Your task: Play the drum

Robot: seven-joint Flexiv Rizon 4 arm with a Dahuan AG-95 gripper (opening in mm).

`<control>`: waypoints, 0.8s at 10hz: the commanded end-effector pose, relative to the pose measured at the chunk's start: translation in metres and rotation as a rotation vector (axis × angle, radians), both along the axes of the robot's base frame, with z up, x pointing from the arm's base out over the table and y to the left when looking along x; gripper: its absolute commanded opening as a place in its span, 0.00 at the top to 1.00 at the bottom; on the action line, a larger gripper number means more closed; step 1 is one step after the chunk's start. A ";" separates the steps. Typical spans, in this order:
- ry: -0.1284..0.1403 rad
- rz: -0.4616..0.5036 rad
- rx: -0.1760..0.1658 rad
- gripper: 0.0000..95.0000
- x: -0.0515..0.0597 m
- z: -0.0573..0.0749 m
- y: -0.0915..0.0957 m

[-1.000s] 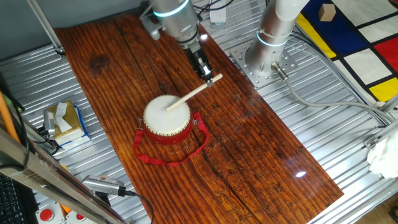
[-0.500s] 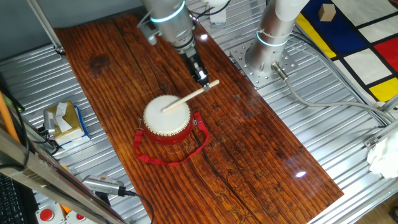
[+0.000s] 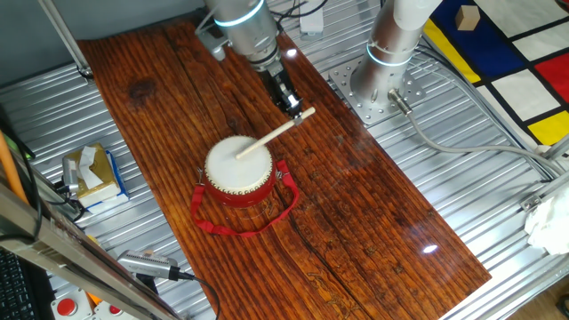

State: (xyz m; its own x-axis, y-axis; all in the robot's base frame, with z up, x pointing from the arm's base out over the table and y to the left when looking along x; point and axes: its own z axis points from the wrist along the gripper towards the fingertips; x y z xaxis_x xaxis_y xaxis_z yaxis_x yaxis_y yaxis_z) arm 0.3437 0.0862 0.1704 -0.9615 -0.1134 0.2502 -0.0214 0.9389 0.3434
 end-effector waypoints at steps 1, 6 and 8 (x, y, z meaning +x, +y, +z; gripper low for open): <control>-0.007 -0.002 0.005 1.00 0.001 0.000 0.000; -0.006 -0.001 0.002 1.00 0.002 0.000 0.002; -0.007 0.005 0.003 1.00 0.002 0.000 0.002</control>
